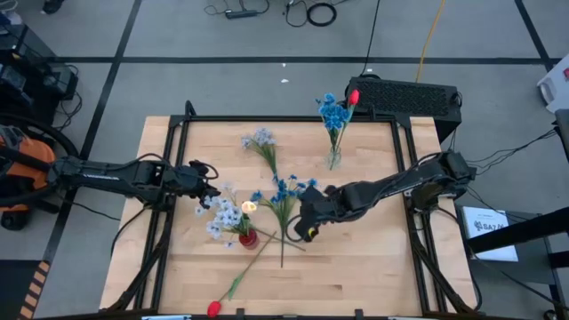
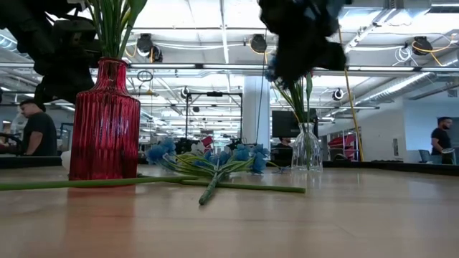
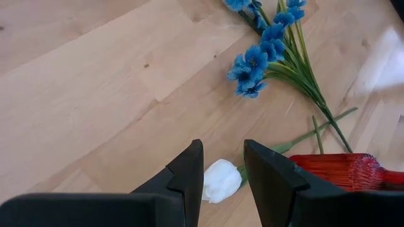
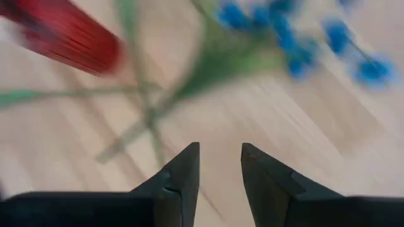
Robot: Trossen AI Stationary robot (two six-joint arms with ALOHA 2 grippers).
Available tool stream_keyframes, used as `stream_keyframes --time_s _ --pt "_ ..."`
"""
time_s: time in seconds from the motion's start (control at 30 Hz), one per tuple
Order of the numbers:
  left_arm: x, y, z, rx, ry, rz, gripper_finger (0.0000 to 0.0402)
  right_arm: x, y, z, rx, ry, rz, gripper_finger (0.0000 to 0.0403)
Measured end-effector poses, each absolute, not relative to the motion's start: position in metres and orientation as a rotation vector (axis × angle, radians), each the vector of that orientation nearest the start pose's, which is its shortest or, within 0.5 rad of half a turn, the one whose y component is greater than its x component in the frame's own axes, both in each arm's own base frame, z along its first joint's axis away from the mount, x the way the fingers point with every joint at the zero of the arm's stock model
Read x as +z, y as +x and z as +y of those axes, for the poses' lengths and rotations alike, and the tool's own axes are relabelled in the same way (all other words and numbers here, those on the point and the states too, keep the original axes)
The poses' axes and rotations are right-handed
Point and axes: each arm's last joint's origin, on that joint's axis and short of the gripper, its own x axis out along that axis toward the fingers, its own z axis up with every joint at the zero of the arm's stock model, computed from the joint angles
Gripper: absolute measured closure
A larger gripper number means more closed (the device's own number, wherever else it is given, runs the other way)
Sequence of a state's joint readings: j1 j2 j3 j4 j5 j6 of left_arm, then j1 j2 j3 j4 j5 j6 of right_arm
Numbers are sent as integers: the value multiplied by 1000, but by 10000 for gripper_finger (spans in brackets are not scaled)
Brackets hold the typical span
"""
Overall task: Sort flowers into vase by color
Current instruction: Put the blue flower into the transparent vase
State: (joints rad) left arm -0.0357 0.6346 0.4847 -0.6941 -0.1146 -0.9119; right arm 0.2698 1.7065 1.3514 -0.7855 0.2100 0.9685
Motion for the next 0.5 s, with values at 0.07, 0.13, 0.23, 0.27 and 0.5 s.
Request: stream_keyframes --time_s 0.07,0.13,0.23,0.27,0.5 --pt "211 123 -1 450 -792 744 281 243 330 88 -551 638 1071 303" --pt "211 123 -1 450 -793 744 281 236 326 91 -633 688 1108 310" --pt "211 123 -1 451 -793 743 281 228 328 96 -715 774 1096 318" --pt "211 123 -1 450 -793 742 281 226 330 97 -740 801 1082 320" --pt "211 123 -1 449 -794 739 281 201 356 100 -777 896 940 316"
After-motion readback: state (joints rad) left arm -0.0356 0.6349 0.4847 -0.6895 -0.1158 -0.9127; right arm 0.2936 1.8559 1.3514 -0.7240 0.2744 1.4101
